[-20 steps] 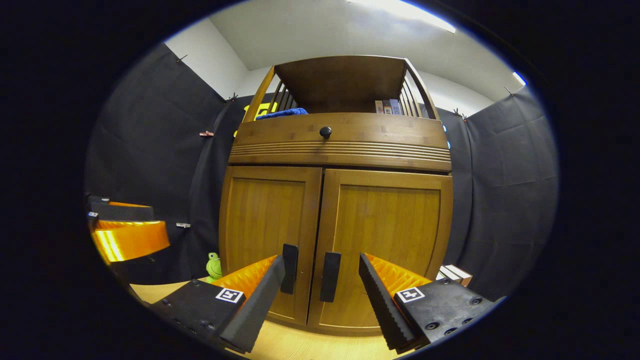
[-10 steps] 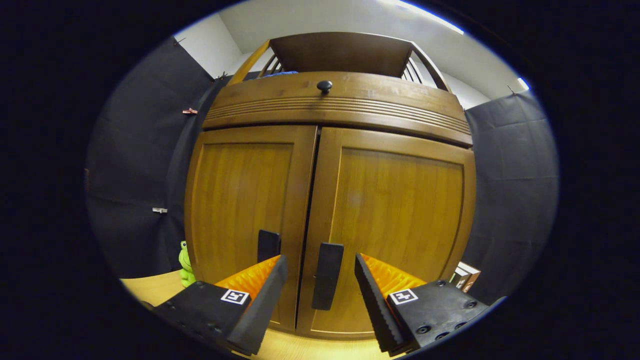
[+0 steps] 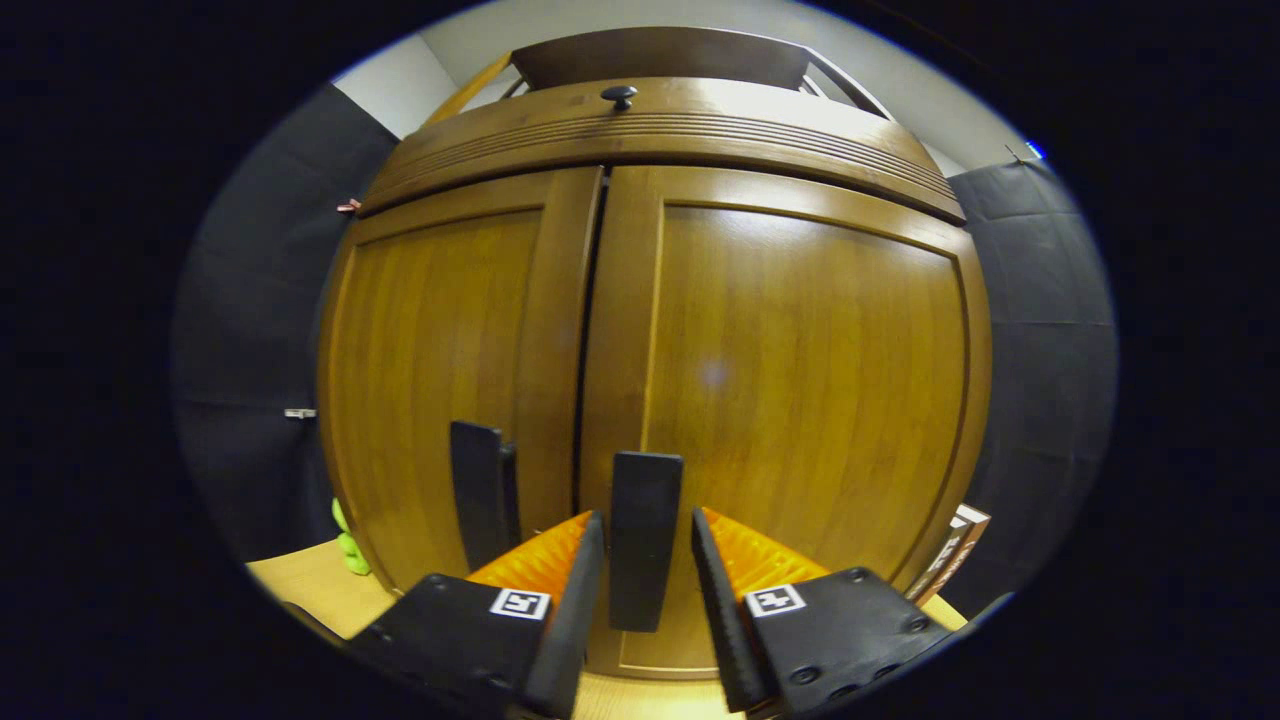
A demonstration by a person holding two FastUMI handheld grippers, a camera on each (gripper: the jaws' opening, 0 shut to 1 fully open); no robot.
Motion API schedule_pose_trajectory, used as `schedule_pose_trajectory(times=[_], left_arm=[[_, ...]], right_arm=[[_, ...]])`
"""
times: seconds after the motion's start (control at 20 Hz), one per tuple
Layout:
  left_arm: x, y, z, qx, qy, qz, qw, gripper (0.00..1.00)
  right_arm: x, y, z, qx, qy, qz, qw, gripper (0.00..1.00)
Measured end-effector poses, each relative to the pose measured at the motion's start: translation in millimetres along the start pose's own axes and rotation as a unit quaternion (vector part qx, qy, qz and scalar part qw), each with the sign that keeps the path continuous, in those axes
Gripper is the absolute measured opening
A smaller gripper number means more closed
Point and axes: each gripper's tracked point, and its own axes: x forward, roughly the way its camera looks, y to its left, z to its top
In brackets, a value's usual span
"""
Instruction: Open the right door of the double-door shoe cabinet with the right hand, and open the left door with the left hand.
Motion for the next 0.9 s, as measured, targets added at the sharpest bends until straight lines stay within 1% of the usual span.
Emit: schedule_pose_trajectory(times=[0.05,0.15,0.2,0.25,0.3,0.45,0.5,0.55,0.6,0.65,0.7,0.8,0.85,0.9], left_arm=[[-0.5,0.0,-1.7,0.000,0.001,0.000,1.000,0.97],[-2.3,1.2,-2.7,0.001,0.004,0.001,1.000,0.97],[-3.3,2.8,-3.0,0.001,0.005,0.003,1.000,0.97],[-1.7,8.1,-5.3,0.002,0.006,0.005,1.000,0.97],[-1.5,11.3,-5.3,0.003,0.006,0.008,1.000,0.97],[-3.9,15.1,-6.0,-0.002,0.000,0.014,1.000,0.97],[-3.9,14.2,-5.3,-0.004,-0.001,0.013,1.000,0.97],[-3.2,12.4,-7.5,-0.004,-0.001,0.011,1.000,0.97],[-2.9,11.3,-8.2,-0.004,0.000,0.008,1.000,0.97],[-2.4,9.3,-11.1,-0.002,0.003,0.006,1.000,0.97],[-2.0,6.8,-12.3,-0.001,0.006,0.003,1.000,0.97],[-0.1,-2.0,-15.5,-0.001,0.010,-0.007,1.000,0.97],[0.9,-7.0,-18.1,-0.002,0.012,-0.014,1.000,0.97],[2.2,-11.7,-18.2,-0.003,0.013,-0.020,1.000,0.97]], right_arm=[[6.2,1.8,-2.9,-0.002,0.003,0.000,1.000,0.51],[5.2,2.9,-1.9,-0.012,0.000,-0.006,1.000,0.37],[4.8,3.4,-4.3,-0.013,0.001,-0.007,1.000,0.42],[5.1,4.4,-2.0,-0.012,0.000,-0.006,1.000,0.32],[3.1,4.4,-2.9,-0.016,0.003,-0.001,1.000,0.27],[0.2,4.3,-3.2,-0.016,0.006,0.008,1.000,0.28],[-2.4,4.2,-3.6,-0.019,0.006,0.011,1.000,0.32],[-5.8,4.4,-4.2,-0.020,0.008,0.014,1.000,0.28],[-10.3,4.9,-3.9,-0.019,0.010,0.018,1.000,0.32],[-15.6,5.3,-3.8,-0.017,0.012,0.023,1.000,0.32],[-20.0,5.5,-3.2,-0.015,0.014,0.028,0.999,0.28],[-29.3,5.4,-2.8,-0.015,0.015,0.036,0.999,0.28],[-34.2,4.6,-2.4,-0.016,0.015,0.039,0.999,0.32],[-40.0,3.3,-3.1,-0.018,0.016,0.042,0.999,0.32]])
